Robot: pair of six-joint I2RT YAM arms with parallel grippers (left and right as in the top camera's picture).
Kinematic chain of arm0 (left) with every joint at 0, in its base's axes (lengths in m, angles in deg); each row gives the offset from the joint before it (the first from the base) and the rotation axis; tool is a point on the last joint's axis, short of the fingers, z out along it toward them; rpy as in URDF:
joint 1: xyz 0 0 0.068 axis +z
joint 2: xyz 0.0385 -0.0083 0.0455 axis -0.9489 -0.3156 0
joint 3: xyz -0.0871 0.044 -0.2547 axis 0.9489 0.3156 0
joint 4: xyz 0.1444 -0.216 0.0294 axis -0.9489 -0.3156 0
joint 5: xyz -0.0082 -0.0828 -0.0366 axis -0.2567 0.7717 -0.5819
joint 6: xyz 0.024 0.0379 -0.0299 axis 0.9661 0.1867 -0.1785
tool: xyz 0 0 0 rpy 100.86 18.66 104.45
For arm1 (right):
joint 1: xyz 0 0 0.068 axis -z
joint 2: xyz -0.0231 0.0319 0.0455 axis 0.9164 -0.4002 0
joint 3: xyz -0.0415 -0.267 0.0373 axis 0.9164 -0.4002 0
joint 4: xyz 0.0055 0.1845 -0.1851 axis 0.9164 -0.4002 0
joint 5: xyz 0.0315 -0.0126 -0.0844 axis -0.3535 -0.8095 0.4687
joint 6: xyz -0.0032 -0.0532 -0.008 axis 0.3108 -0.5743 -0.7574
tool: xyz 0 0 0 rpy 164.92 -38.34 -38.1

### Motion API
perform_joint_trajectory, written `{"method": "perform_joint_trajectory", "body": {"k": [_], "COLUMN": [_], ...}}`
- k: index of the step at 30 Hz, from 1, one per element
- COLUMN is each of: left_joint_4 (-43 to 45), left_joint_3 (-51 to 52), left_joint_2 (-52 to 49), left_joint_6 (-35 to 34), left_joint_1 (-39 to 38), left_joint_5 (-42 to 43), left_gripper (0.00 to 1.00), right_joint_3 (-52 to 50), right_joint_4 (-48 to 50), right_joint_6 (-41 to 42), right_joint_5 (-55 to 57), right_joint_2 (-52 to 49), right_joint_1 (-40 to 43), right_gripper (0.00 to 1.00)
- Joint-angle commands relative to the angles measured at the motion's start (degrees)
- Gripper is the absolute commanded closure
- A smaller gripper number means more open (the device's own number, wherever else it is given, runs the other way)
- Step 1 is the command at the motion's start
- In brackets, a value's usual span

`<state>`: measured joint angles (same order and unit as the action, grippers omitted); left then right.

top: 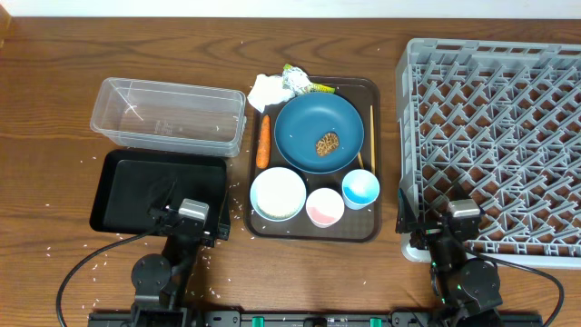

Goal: Sort waste into correct bins and load items into the dishwasher rack

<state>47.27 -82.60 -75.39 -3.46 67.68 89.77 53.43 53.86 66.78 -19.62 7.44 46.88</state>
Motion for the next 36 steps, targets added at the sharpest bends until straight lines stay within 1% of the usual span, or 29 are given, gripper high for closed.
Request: {"method": "perform_joint_trajectory", "body": {"k": [1,32,36], "left_joint_4": [-2.69,-2.64,-2.64], "left_joint_3": [0.52,0.52,0.52], "left_joint_2": [0.22,0.22,0.09], "left_joint_6": [0.72,0.70,-0.63], "left_joint_1": [-0.28,-0.28,-0.28], "left_joint_5": [0.59,1.51,1.75], "left_gripper": [0.02,0.02,0.02], "right_joint_3": [-0.28,-0.26,-0.26], "right_joint_4": [0.09,0.74,0.79], "right_joint_6": [-0.68,-0.68,-0.68], "right_joint_5": [-0.02,-0.46,-3.08], "right_joint_2": [0.31,0.31,0.31], "right_joint_1": [0.39,0.39,0.39], "right_gripper": [0.01,0.01,0.01]}}
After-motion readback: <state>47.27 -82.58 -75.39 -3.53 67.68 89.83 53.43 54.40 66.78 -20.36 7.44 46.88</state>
